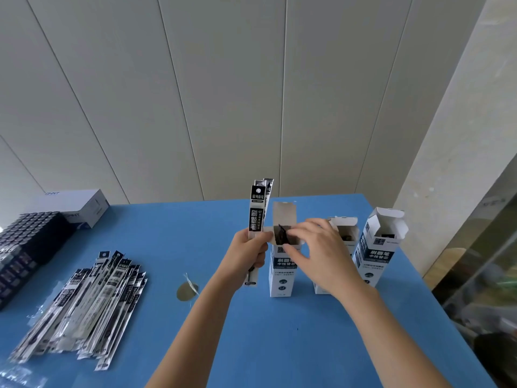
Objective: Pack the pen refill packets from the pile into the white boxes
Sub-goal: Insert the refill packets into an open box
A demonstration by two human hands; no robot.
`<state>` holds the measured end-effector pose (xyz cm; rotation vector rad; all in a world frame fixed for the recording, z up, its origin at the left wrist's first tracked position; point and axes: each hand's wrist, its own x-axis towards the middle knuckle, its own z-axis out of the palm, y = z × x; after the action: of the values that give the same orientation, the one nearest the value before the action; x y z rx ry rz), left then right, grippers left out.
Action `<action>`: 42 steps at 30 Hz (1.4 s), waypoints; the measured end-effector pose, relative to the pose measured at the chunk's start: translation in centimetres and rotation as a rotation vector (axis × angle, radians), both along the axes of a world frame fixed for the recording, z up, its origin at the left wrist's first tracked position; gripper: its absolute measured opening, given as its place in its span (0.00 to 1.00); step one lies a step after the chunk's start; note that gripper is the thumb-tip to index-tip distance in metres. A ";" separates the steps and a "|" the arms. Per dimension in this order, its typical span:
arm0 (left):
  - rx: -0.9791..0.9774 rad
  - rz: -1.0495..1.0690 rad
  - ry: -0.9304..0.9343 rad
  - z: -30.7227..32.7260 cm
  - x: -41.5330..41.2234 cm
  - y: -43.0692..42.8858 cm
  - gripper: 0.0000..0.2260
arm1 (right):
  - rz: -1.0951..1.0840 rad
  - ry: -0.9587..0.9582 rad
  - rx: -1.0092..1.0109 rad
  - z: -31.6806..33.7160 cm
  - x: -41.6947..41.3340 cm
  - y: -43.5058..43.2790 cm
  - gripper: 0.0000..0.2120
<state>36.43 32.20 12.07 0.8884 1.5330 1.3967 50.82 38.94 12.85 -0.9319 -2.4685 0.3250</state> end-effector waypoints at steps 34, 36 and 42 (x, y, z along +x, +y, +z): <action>0.327 0.045 0.196 5.7 0.8 0.4 0.08 | 0.124 0.388 -0.398 -2.2 0.3 0.0 0.24; 0.330 0.110 0.189 5.6 1.0 0.9 0.07 | 0.123 0.386 -0.410 -2.2 0.2 0.0 0.24; 0.342 0.258 0.108 4.8 1.6 1.9 0.10 | 0.127 0.408 -0.442 -2.2 0.2 -0.1 0.23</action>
<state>38.06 34.10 16.92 1.0086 1.5565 1.8635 50.99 38.89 10.64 -0.7759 -2.1124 1.0280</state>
